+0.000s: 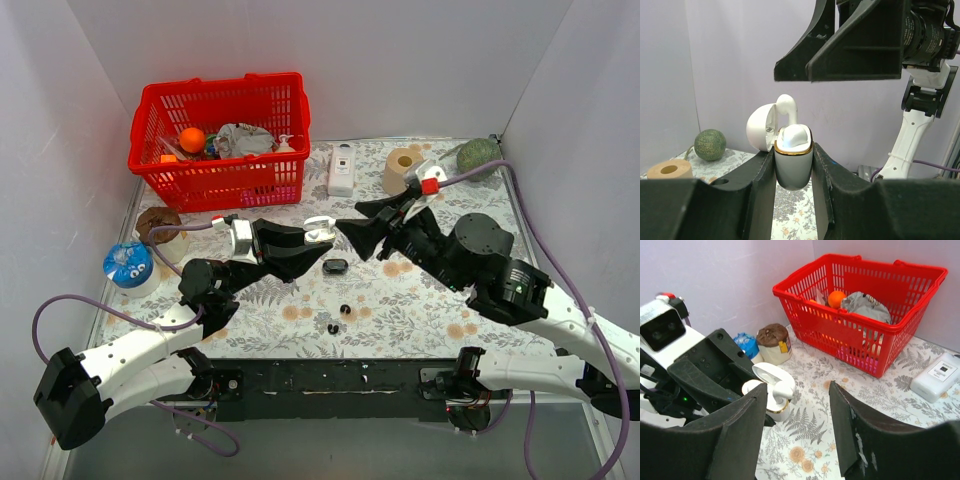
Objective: Insert the wireless bluetooth earbuds into the charging case
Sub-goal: Adjust the earbud with the charging case.
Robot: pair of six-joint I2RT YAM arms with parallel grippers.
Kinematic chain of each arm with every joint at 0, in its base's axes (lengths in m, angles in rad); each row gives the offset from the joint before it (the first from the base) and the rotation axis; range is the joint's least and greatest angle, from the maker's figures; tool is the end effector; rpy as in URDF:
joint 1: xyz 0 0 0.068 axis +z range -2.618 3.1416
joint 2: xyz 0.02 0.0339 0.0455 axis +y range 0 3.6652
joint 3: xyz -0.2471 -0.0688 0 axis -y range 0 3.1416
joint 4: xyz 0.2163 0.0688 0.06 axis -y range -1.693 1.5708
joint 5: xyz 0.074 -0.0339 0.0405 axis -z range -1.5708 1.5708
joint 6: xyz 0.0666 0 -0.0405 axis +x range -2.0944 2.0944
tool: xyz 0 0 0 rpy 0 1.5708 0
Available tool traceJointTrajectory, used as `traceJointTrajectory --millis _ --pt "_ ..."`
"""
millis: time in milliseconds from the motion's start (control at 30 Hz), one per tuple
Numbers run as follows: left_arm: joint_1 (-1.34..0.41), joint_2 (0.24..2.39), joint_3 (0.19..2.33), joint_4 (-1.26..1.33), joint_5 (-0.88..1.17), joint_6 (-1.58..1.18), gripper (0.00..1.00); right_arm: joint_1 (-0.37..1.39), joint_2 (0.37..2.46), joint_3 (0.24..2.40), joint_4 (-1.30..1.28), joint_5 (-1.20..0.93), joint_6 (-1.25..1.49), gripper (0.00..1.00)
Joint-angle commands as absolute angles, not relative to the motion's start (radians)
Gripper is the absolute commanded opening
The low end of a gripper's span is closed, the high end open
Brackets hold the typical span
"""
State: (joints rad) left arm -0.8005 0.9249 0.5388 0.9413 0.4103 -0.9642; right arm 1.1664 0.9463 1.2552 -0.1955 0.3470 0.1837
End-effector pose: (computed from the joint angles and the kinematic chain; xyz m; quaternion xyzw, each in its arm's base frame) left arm 0.1265 -0.1685 0.3562 0.1385 0.4890 -0.7236 0.4670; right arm 0.0992 0.1741 0.4523 -0.1959 0.6391 0.3695 0.6455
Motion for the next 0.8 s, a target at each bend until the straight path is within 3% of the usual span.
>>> traceJointTrajectory --millis 0,100,167,400,767 --pt "-0.801 0.897 0.565 0.937 0.411 -0.951 0.00 1.166 0.900 1.256 -0.097 0.390 0.179 0.53" --pt "-0.801 0.896 0.564 0.946 0.416 -0.954 0.00 1.166 0.916 1.275 -0.133 0.400 0.178 0.43" --pt "-0.801 0.899 0.563 0.953 0.420 -0.957 0.00 1.166 0.923 1.272 -0.143 0.402 0.184 0.42" --pt "-0.801 0.899 0.565 0.957 0.430 -0.962 0.00 1.166 0.948 1.281 -0.158 0.414 0.183 0.53" --pt "-0.801 0.891 0.564 0.956 0.433 -0.960 0.00 1.166 0.969 1.290 -0.173 0.414 0.179 0.55"
